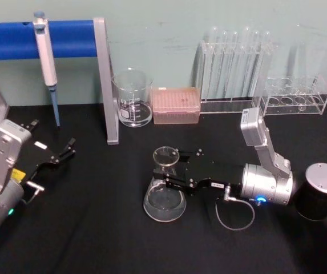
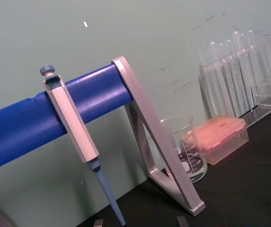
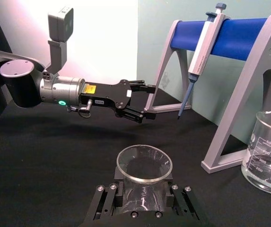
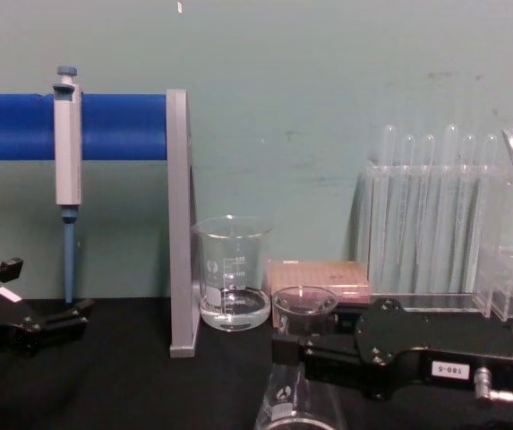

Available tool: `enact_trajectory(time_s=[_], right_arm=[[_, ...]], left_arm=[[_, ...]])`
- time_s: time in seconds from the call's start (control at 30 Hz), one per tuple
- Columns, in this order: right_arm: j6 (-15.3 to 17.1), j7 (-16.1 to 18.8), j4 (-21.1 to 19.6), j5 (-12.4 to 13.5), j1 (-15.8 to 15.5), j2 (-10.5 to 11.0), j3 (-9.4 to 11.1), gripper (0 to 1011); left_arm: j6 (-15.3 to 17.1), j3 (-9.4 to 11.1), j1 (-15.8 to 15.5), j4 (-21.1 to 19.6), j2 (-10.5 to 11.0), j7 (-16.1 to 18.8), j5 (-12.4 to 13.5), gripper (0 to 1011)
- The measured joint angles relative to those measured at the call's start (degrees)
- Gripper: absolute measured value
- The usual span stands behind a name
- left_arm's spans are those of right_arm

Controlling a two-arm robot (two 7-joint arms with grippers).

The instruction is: Grasp the erlenmeyer flask with one hand, shake it three times, then place it back.

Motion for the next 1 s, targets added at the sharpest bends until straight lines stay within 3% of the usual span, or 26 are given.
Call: enact_trajectory(time_s=[0.1,0.87,1.0], right_arm=[[0.0,0.01,0.0,0.0,0.0,0.0,0.0,450],[0.01,-0.06,-0.11,-0.01,-0.01,0.04,0.0,450],[0.07,-0.81,-1.39,0.73,-0.64,0.26,0.82,450]], left_arm=[[0.0,0.0,0.0,0.0,0.0,0.0,0.0,1001],[0.0,0.0,0.0,0.0,0.0,0.0,0.0,1001],[0.0,0.0,0.0,0.0,0.0,0.0,0.0,1001]])
